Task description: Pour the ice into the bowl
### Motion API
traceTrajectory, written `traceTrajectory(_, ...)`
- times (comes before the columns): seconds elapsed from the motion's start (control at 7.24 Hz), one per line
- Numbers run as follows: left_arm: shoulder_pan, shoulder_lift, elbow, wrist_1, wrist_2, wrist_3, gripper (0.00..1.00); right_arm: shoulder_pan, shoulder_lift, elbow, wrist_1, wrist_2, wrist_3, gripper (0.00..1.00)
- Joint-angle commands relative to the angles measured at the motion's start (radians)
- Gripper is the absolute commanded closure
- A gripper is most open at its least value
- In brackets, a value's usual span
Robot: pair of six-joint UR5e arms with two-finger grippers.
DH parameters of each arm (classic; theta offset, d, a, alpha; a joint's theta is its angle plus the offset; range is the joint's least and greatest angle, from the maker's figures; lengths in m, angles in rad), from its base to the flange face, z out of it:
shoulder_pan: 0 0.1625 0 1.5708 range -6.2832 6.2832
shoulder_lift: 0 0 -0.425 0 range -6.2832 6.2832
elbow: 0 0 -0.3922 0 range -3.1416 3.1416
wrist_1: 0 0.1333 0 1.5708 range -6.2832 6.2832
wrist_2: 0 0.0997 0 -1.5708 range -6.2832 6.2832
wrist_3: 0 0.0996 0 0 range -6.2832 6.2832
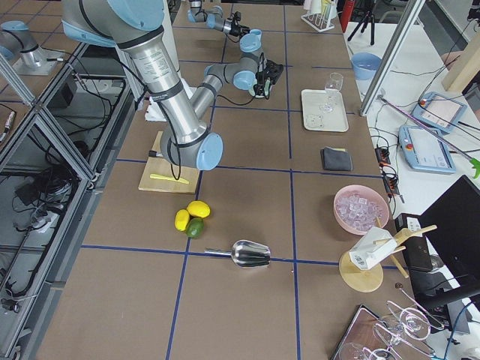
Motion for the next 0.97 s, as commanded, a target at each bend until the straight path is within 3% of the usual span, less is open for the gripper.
traceTrajectory(0.0, -0.018, -0.009, 0.005, 0.004, 0.000, 0.013, 0.00, 0.000, -0.008, 0.013, 0.000, 0.000, 0.001, 0.00)
traceTrajectory(0.55, -0.032, -0.071, 0.057, 0.006, 0.000, 0.015, 0.00, 0.000, -0.030, 0.020, 0.000, 0.003, 0.001, 0.00)
traceTrajectory(0.69, -0.039, -0.069, 0.058, 0.006, -0.002, 0.016, 0.05, -0.002, -0.035, 0.020, 0.000, 0.003, 0.001, 0.00)
traceTrajectory(0.83, -0.046, -0.068, 0.083, 0.006, -0.002, 0.021, 0.45, -0.002, -0.033, 0.020, 0.000, 0.003, 0.001, 0.00)
